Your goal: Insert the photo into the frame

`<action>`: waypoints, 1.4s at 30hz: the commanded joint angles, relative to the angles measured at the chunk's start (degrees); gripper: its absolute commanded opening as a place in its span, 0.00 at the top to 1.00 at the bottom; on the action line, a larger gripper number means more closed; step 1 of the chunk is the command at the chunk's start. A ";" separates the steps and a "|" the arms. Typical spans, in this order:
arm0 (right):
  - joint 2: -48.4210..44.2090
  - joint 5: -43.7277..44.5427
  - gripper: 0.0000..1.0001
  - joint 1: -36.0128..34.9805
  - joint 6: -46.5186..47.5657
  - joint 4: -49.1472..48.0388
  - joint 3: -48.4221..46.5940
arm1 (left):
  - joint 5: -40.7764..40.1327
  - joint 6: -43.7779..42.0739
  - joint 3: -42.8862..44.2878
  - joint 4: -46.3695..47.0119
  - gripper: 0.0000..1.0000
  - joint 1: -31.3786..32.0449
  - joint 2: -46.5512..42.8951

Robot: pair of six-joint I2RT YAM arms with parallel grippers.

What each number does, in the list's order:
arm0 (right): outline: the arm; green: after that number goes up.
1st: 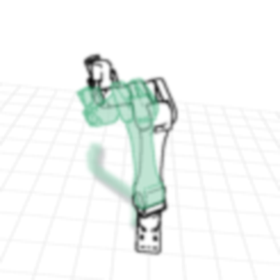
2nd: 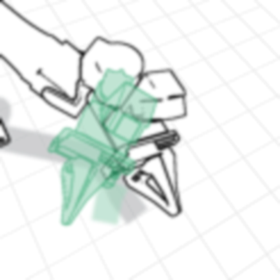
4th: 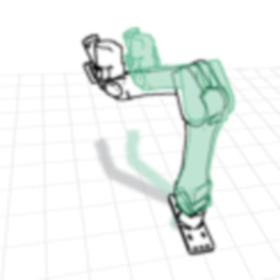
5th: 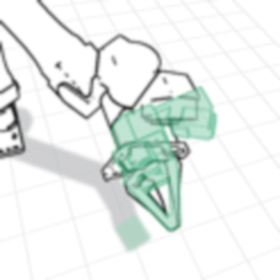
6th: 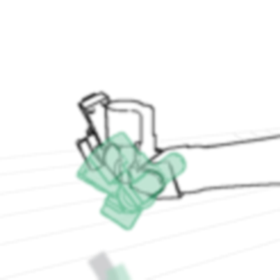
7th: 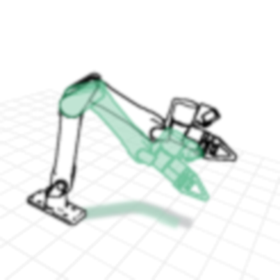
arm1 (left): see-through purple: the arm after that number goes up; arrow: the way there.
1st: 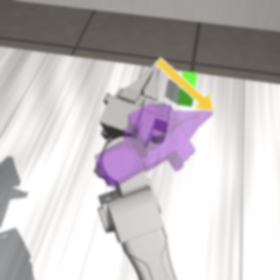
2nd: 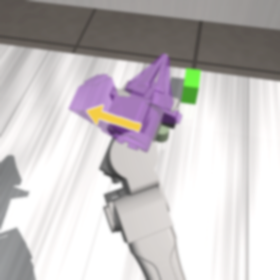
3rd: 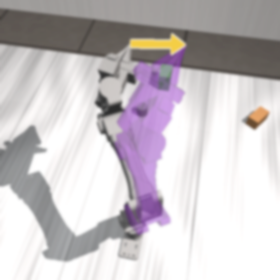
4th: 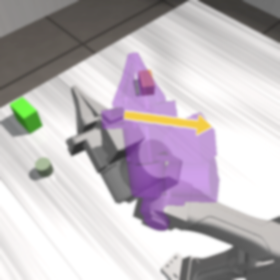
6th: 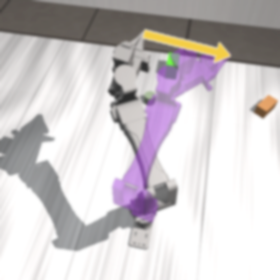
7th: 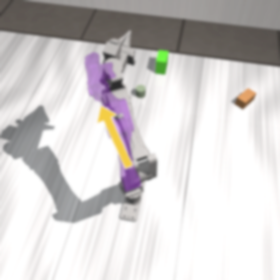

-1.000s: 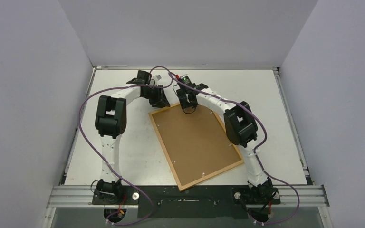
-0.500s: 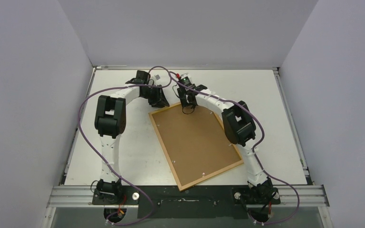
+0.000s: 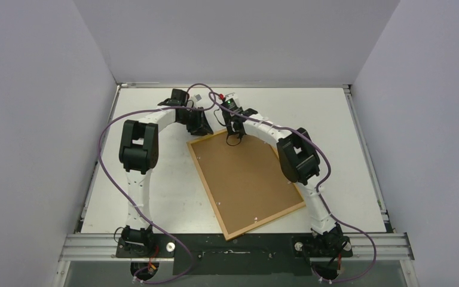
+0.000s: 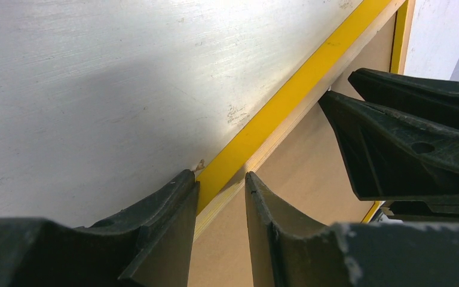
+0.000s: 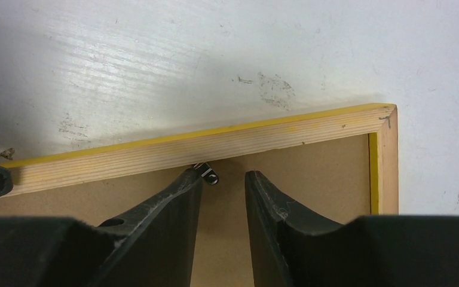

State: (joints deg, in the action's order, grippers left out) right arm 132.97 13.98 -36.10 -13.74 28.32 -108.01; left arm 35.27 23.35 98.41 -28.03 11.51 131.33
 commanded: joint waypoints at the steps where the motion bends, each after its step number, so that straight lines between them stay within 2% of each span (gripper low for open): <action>1: 1.40 5.52 0.67 -0.38 0.21 0.08 -0.66 | 1.31 -0.70 0.51 0.76 0.67 -0.46 0.64; 12: 2.41 4.31 0.68 -0.29 -1.63 0.65 -1.91 | 1.37 -0.76 0.20 0.74 0.67 -0.47 0.56; 22: 5.39 4.45 0.70 -0.38 -9.25 4.80 -6.25 | 1.31 -0.68 0.56 0.27 0.67 -0.55 0.84; 30: 3.51 2.10 0.69 -0.12 -11.79 5.01 -7.49 | 1.44 -0.96 1.17 -0.37 0.67 -0.89 0.76; 33: 1.32 -1.32 0.66 0.45 -14.36 6.14 -10.06 | 1.57 0.08 3.54 -2.09 0.67 -1.61 0.60; 36: -2.25 -4.77 0.62 1.38 -16.57 8.24 -12.72 | 1.80 3.07 9.77 -7.32 0.67 -3.48 0.95; 42: -9.13 -5.02 0.58 1.80 -15.85 12.39 -9.88 | 0.97 5.56 16.92 -11.39 0.67 -8.15 -0.47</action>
State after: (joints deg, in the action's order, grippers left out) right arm 132.38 9.85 -34.65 -29.08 37.65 -117.36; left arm 35.73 26.87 110.19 -36.21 7.25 133.03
